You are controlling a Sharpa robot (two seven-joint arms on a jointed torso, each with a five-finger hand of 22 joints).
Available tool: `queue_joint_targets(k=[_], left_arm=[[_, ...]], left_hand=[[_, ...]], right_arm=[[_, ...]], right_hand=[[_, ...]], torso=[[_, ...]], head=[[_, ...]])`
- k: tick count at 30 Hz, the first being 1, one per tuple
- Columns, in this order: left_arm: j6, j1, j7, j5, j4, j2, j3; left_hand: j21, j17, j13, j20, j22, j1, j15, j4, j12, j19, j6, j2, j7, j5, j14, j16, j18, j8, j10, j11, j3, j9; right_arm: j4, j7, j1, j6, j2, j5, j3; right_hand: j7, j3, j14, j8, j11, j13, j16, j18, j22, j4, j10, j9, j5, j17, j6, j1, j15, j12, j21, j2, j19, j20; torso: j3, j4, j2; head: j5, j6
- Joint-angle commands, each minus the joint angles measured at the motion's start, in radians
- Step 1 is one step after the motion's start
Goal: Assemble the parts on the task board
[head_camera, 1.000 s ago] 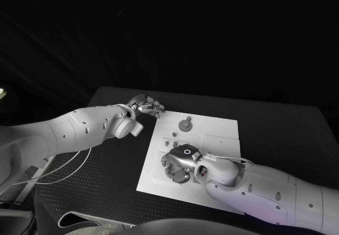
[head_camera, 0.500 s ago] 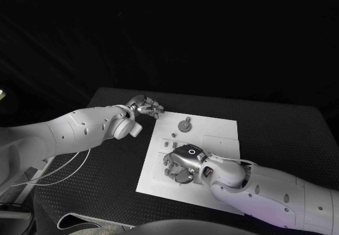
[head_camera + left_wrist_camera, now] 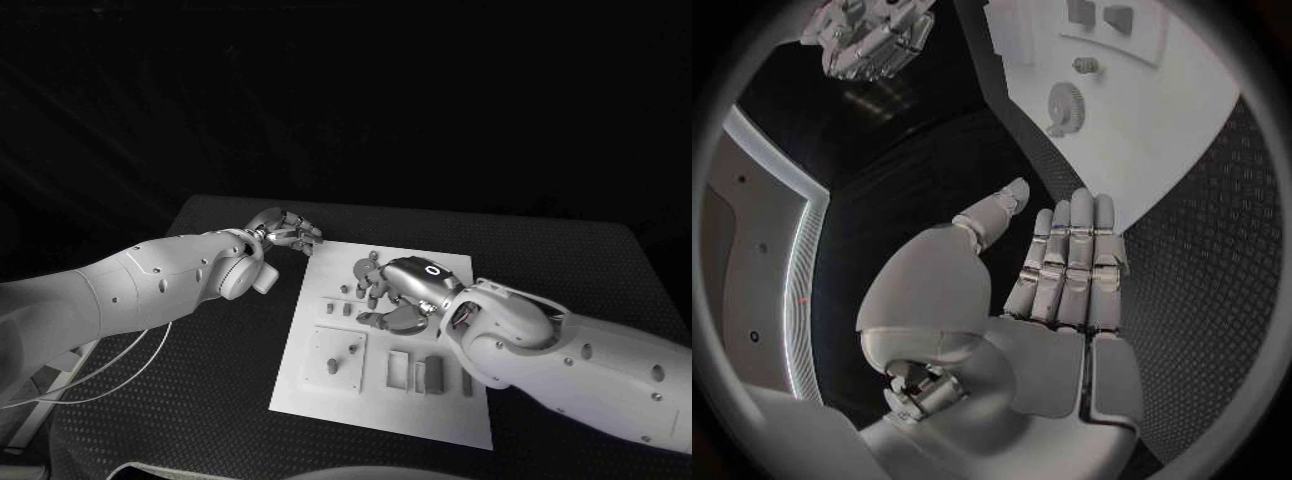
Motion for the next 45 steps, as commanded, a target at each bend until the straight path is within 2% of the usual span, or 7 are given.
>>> queue_joint_targets(k=[1,5,10,14,27,35,45], left_arm=[[0.018,0.001,0.019,0.010,-0.001,0.000,0.001],[0.028,0.001,0.026,0.049,0.001,-0.007,0.001],[0.057,0.004,0.060,0.095,0.021,-0.027,0.002],[0.078,0.007,0.090,0.116,0.042,-0.040,0.025],[0.098,0.008,0.152,0.167,0.144,-0.079,0.030],[0.099,0.007,0.146,0.167,0.145,-0.073,0.030],[0.106,0.007,0.140,0.167,0.146,-0.066,0.030]], left_hand=[[-0.004,0.002,-0.002,-0.005,-0.001,0.006,0.005,0.000,0.000,0.005,-0.006,0.007,-0.003,-0.003,-0.001,-0.006,-0.013,0.002,-0.007,0.000,-0.008,-0.001],[-0.005,0.003,-0.002,-0.004,-0.001,0.002,0.006,0.001,0.000,0.005,-0.006,0.006,-0.003,-0.004,-0.001,-0.008,-0.013,0.002,-0.006,0.000,-0.011,-0.001],[-0.011,0.009,-0.003,-0.001,-0.002,-0.032,0.008,0.001,0.000,0.000,-0.008,0.013,-0.002,-0.006,-0.007,-0.019,-0.014,0.001,-0.007,0.000,-0.036,-0.002],[-0.026,0.008,-0.006,0.008,-0.007,-0.075,0.020,0.001,-0.001,-0.018,-0.014,0.018,-0.001,-0.006,-0.030,-0.050,-0.014,0.000,-0.011,0.001,-0.080,-0.003],[-0.124,-0.030,-0.043,0.083,-0.049,-0.187,0.096,0.000,-0.007,-0.156,-0.066,0.031,-0.005,-0.008,-0.165,-0.221,-0.010,-0.024,-0.079,0.011,-0.213,-0.012],[-0.126,-0.029,-0.048,0.086,-0.050,-0.186,0.099,0.001,-0.004,-0.155,-0.063,0.040,0.000,-0.008,-0.161,-0.227,-0.006,-0.023,-0.079,0.014,-0.216,-0.011],[-0.128,-0.028,-0.051,0.087,-0.052,-0.192,0.099,0.002,-0.002,-0.153,-0.060,0.043,0.005,-0.008,-0.153,-0.231,-0.003,-0.021,-0.074,0.021,-0.223,-0.010]], right_arm=[[-0.004,0.013,0.034,0.063,-0.043,0.240,0.001],[-0.018,-0.053,0.073,0.182,-0.111,0.379,0.001],[-0.048,-0.075,0.086,0.217,-0.164,0.421,0.000],[-0.042,-0.111,0.086,0.279,-0.190,0.469,-0.001],[0.003,-0.296,0.083,0.495,-0.262,0.572,-0.065],[0.031,-0.366,0.064,0.495,-0.252,0.572,-0.085],[0.030,-0.393,0.035,0.479,-0.216,0.565,-0.088]], right_hand=[[-0.011,-0.008,-0.002,0.006,-0.017,0.063,0.000,0.025,0.012,0.004,0.044,0.007,0.000,0.001,0.008,-0.001,-0.019,0.054,-0.002,0.008,0.001,-0.008],[-0.033,-0.028,0.000,0.015,-0.041,0.267,-0.001,0.025,0.009,-0.007,0.069,0.022,-0.005,0.003,0.020,0.009,-0.046,0.237,-0.007,0.024,0.007,-0.010],[-0.043,-0.038,0.018,0.021,-0.053,0.709,0.054,0.025,0.017,0.011,-0.109,0.048,-0.001,0.038,0.032,-0.010,-0.056,0.656,0.002,0.033,0.024,-0.017],[-0.048,-0.030,0.025,0.031,-0.059,0.815,0.099,0.025,0.020,0.032,-0.132,0.072,-0.001,0.070,0.046,-0.028,-0.060,0.780,0.013,0.040,0.042,-0.028],[-0.060,-0.046,0.039,0.038,-0.071,0.885,0.148,0.025,0.021,0.143,-0.127,0.106,-0.001,0.104,0.067,-0.181,-0.071,0.889,0.033,0.072,0.065,-0.051],[-0.063,-0.054,0.036,0.034,-0.073,0.888,0.155,0.025,0.022,0.160,-0.129,0.113,-0.001,0.111,0.072,-0.231,-0.074,0.899,0.039,0.046,0.062,-0.057],[-0.066,-0.028,0.036,0.026,-0.076,0.886,0.159,0.025,0.021,0.191,-0.127,0.119,-0.001,0.115,0.077,-0.275,-0.076,0.906,0.046,-0.004,0.064,-0.065]], torso=[[0.0004,-0.0064,-0.003],[0.0025,-0.0160,-0.008],[0.0066,-0.0255,-0.016],[0.0092,-0.0300,-0.020],[0.0154,-0.0398,-0.028],[0.0153,-0.0417,-0.027],[0.0120,-0.0382,-0.027]], head=[[-0.015,0.014],[-0.030,0.027],[-0.044,0.035],[-0.050,0.031],[-0.060,0.015],[-0.069,0.012],[-0.081,0.005]])
